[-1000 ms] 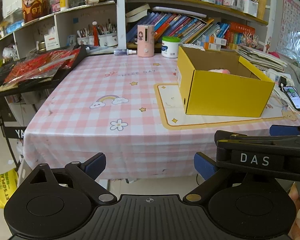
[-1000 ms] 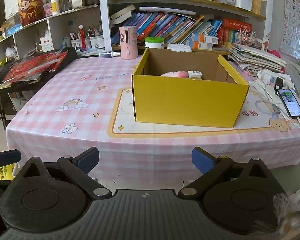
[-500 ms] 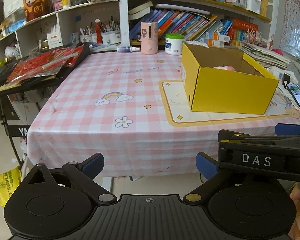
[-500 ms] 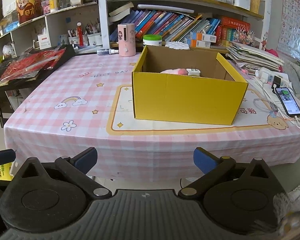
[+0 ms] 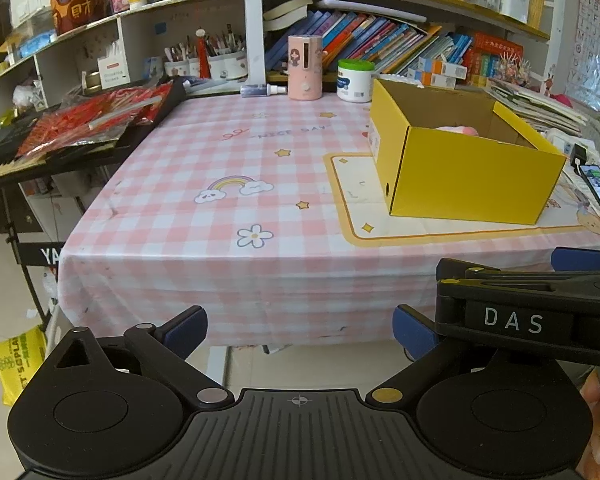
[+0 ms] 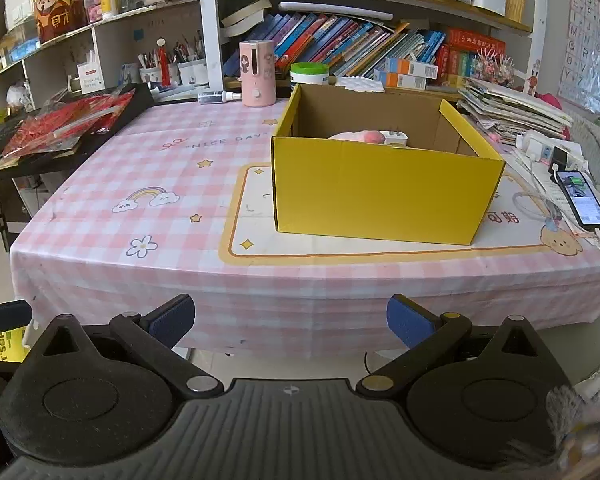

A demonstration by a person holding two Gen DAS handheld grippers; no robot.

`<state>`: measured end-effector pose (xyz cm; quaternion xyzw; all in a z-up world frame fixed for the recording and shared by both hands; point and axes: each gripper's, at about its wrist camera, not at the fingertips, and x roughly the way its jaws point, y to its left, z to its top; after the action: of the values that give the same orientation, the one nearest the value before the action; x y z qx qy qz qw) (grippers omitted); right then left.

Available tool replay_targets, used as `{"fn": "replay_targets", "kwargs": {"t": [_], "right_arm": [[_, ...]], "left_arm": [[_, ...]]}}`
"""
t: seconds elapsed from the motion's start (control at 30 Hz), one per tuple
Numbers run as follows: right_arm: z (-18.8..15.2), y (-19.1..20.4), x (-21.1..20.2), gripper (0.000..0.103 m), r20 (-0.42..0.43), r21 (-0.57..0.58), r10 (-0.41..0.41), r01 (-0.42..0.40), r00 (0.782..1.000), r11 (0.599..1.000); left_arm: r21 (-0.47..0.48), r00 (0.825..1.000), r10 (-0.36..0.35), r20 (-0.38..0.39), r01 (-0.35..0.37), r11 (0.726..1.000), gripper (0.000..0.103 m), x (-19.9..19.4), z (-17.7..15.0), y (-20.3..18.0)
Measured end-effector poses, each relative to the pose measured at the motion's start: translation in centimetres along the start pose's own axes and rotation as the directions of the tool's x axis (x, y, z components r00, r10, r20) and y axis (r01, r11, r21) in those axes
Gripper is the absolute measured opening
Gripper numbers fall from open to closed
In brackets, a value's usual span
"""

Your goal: Organize objects

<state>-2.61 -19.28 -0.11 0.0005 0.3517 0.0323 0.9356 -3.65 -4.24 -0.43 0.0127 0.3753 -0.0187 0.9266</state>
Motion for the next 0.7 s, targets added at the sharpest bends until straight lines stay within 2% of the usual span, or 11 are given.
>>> {"fn": "replay_targets", "kwargs": {"t": [0.7], "right_arm": [[0.27,-0.15,0.48,0.103,-0.01,0.022,0.015,-0.014,1.0,1.0]], "left_arm": [[-0.032,0.999,-0.03,-0.022,0.029,0.999,0.1,0.61,0.37,0.31]]}}
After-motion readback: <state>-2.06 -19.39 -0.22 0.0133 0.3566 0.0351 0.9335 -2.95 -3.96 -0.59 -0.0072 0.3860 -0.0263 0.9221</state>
